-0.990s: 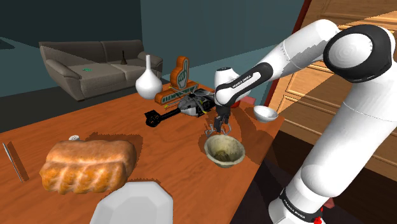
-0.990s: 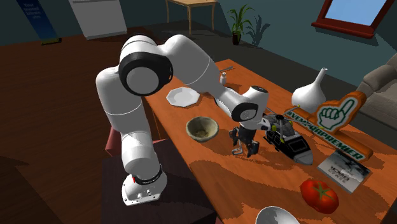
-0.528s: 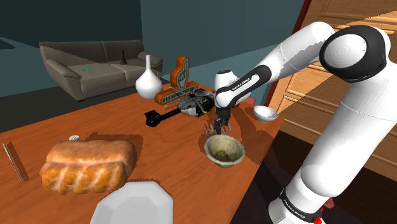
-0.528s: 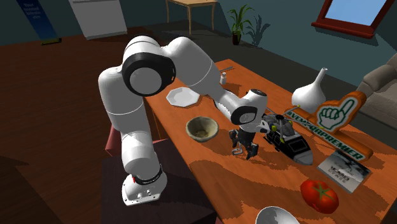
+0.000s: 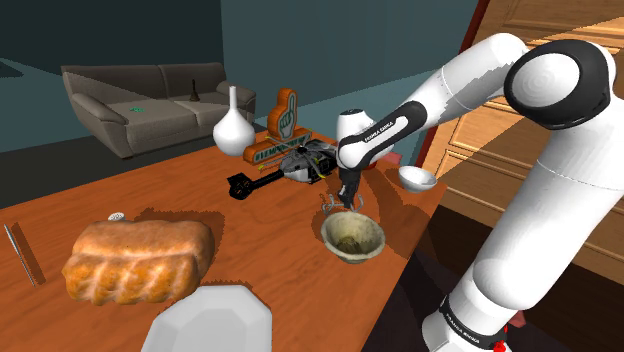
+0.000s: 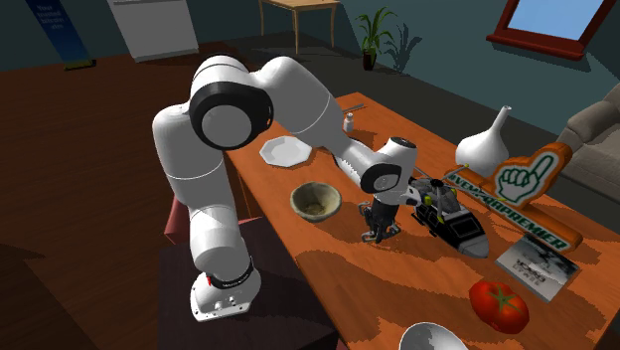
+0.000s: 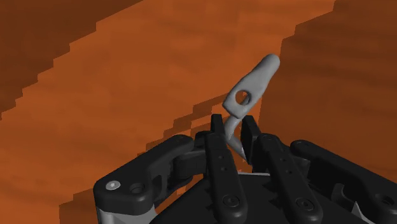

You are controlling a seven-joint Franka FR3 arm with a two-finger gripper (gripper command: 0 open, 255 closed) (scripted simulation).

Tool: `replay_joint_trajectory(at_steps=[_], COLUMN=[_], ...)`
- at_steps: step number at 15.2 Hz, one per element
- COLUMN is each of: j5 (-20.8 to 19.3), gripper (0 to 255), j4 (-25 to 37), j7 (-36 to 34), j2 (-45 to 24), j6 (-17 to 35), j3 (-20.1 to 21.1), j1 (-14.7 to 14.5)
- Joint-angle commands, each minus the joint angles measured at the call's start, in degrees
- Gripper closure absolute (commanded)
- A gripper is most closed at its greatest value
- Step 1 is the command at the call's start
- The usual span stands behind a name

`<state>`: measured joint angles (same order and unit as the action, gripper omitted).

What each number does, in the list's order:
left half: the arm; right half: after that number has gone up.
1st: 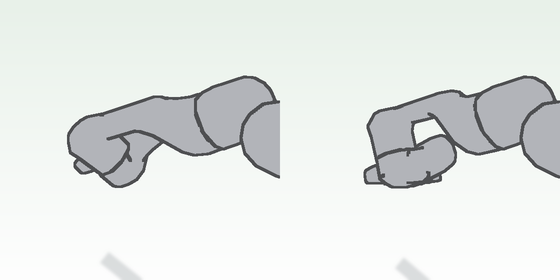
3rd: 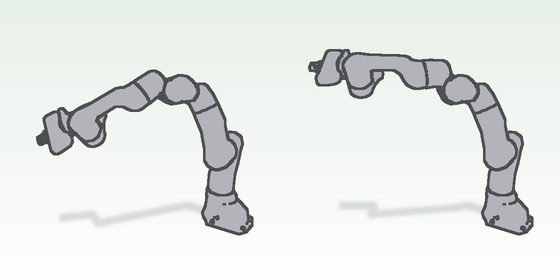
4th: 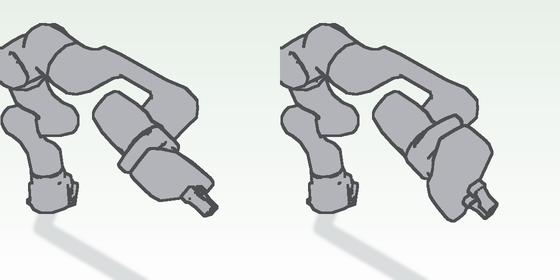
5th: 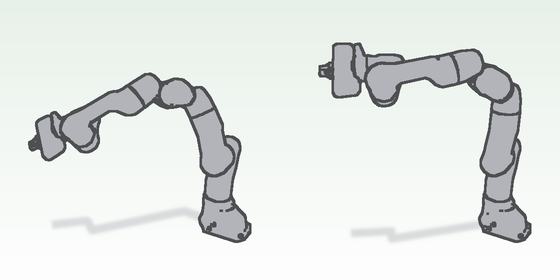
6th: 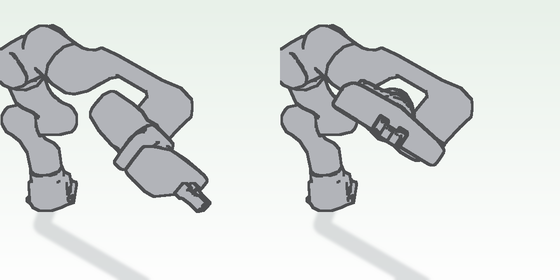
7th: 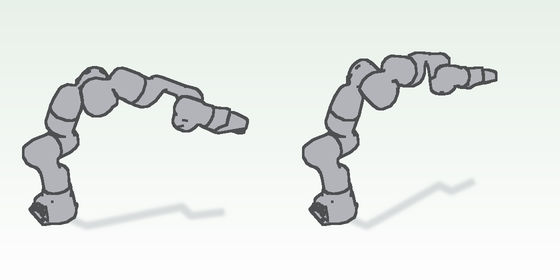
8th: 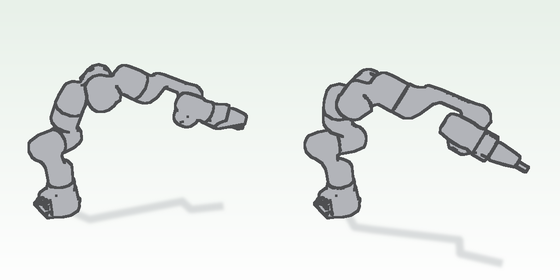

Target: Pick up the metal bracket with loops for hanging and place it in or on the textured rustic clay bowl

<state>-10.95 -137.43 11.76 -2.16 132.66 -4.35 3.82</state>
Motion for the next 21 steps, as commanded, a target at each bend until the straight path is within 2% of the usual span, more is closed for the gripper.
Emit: replay_joint_trajectory(at_steps=[1,4,21], j5=[-0.14,-0.16,0.94], gripper=[255,255,255], j4=[-0.17,-0.15,4.62], j7=[-0.03,-0.07,1.86], j2=[-0.21,-0.38,8.29], j6=[-0.04,0.10,-13.26], j3=[-0.27,-0.24,0.08], j1=[0.21,0.22,-0.07])
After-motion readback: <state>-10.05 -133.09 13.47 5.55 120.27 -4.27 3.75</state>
